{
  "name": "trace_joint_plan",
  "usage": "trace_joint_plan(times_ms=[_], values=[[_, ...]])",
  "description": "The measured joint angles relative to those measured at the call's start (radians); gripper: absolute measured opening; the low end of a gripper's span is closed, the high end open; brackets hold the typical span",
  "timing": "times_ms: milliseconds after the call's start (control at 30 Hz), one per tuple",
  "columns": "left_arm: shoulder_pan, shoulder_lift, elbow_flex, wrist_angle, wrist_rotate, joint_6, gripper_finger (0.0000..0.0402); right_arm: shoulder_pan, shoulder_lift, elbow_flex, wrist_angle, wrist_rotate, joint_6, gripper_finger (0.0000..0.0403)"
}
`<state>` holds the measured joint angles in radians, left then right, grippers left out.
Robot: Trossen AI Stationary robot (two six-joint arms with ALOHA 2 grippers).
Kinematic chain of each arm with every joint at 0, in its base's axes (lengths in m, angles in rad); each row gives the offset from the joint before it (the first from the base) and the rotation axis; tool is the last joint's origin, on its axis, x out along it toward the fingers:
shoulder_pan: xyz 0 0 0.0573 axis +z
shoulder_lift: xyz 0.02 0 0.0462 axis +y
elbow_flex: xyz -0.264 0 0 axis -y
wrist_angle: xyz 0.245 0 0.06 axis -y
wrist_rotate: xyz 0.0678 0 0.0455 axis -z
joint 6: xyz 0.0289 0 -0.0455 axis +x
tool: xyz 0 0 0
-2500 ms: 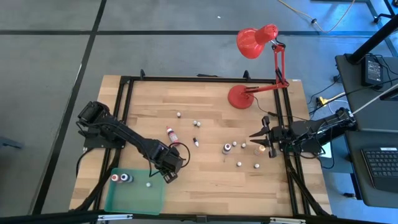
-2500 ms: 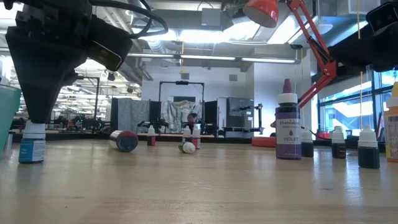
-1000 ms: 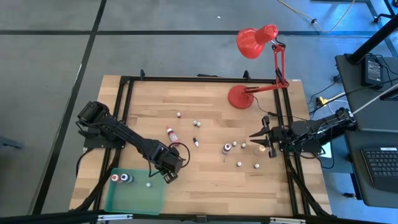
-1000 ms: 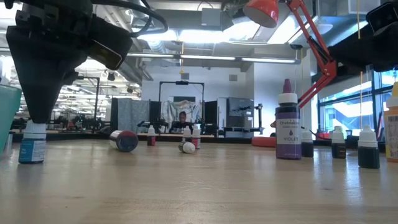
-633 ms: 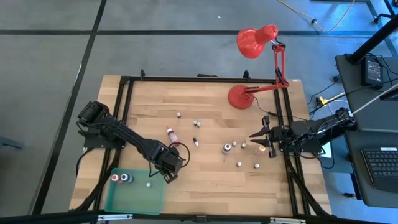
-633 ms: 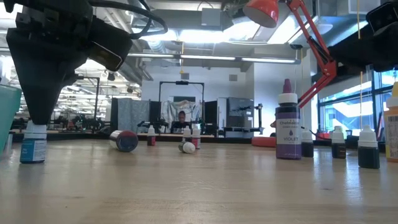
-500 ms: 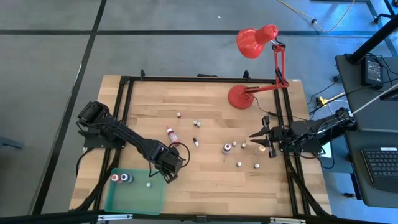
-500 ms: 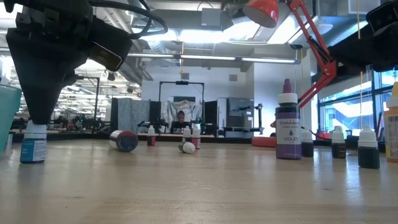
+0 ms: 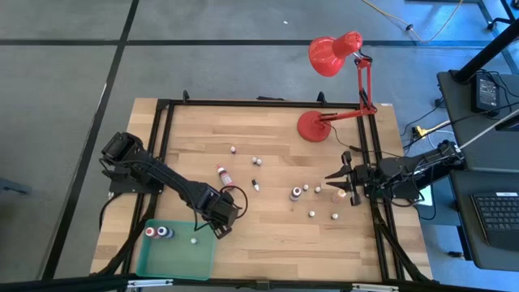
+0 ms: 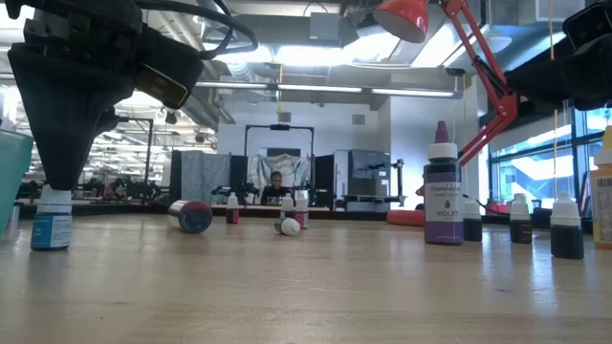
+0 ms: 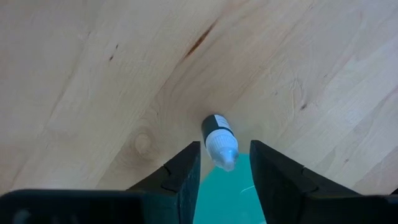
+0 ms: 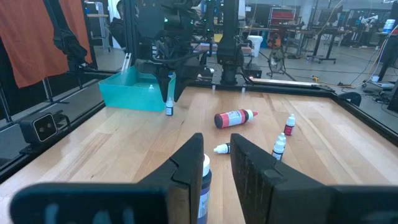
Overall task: Pick & Place food coloring
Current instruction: Put the blue food coloring into the blue bin
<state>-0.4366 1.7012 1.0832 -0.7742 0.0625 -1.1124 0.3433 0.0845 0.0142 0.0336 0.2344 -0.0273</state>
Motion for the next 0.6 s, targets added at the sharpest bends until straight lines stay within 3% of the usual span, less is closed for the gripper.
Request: trace_joint_plan(times_ms=[600], values=[[-0.002, 0.002, 0.001, 0.000, -0.018, 0.052, 0.0103, 0.000, 0.000, 0.000, 0.000, 0.000, 0.000, 0.0084]])
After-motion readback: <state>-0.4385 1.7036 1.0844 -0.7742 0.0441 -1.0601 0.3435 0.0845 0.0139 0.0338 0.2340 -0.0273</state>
